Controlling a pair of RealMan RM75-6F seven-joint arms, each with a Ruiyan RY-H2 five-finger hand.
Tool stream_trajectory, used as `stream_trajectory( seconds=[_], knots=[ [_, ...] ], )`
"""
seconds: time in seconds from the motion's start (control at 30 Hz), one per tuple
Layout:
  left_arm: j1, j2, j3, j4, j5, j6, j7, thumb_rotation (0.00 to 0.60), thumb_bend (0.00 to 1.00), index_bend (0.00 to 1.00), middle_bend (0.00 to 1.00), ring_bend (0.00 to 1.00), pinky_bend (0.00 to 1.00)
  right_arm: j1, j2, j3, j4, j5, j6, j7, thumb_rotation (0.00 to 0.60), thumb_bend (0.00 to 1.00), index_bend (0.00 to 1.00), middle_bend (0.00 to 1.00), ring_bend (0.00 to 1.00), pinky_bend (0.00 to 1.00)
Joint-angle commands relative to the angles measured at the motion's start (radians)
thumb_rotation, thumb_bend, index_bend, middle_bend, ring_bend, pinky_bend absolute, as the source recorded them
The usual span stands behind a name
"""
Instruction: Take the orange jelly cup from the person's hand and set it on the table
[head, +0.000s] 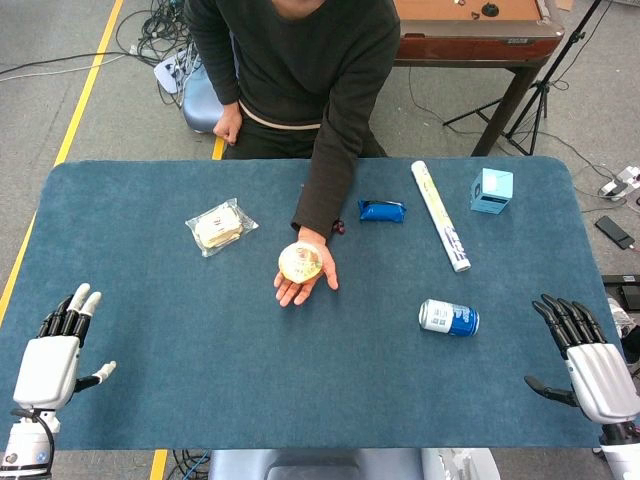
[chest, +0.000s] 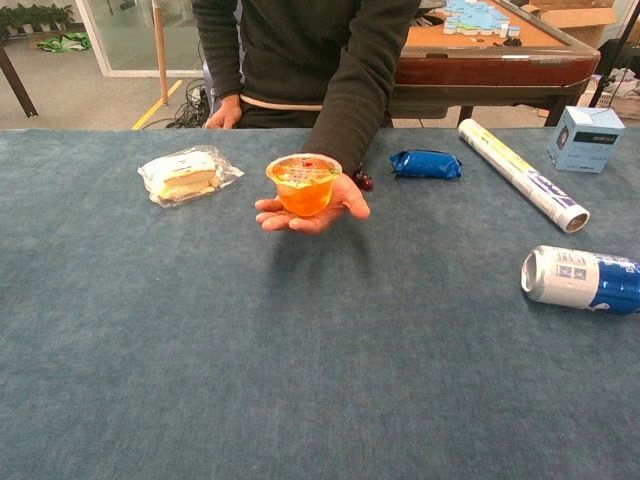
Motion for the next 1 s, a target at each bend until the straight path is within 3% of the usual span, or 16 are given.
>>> stream_trajectory(
  seconds=[0.03, 0.27, 0.47, 0.73, 1.0],
  knots=[
    [0.0, -0.001, 0.0, 0.0, 0.001, 0.0, 0.0, 0.6, 0.14, 0.0, 0.0, 0.01, 0.12, -0.001, 0.001, 0.0, -0.001, -0.001, 0.002, -0.001, 0.6, 0.07, 0.02, 0.04, 0.0, 0.06],
    [-0.007, -0.001, -0.006, 0.002, 0.01, -0.006, -0.011, 0.6, 0.14, 0.0, 0.0, 0.01, 0.12, -0.007, 0.009, 0.005, -0.004, -0.003, 0.022, -0.002, 0.6, 0.07, 0.02, 0.04, 0.0, 0.06],
    [-0.062, 0.031, -0.027, 0.009, 0.048, -0.065, -0.096, 0.6, 0.14, 0.0, 0.0, 0.01, 0.11, -0.018, 0.03, 0.018, -0.018, -0.005, 0.059, -0.015, 0.6, 0.07, 0.02, 0.04, 0.0, 0.06],
    [-0.224, 0.082, -0.08, 0.017, 0.128, -0.233, -0.252, 0.6, 0.14, 0.0, 0.0, 0.01, 0.1, -0.024, 0.045, 0.024, -0.046, -0.015, 0.078, -0.039, 0.6, 0.07, 0.02, 0.04, 0.0, 0.06],
    [-0.428, 0.072, -0.145, 0.044, 0.135, -0.445, -0.376, 0.6, 0.14, 0.0, 0.0, 0.01, 0.1, -0.031, 0.044, 0.018, -0.059, -0.019, 0.079, -0.055, 0.6, 0.07, 0.02, 0.04, 0.0, 0.06]
  ],
)
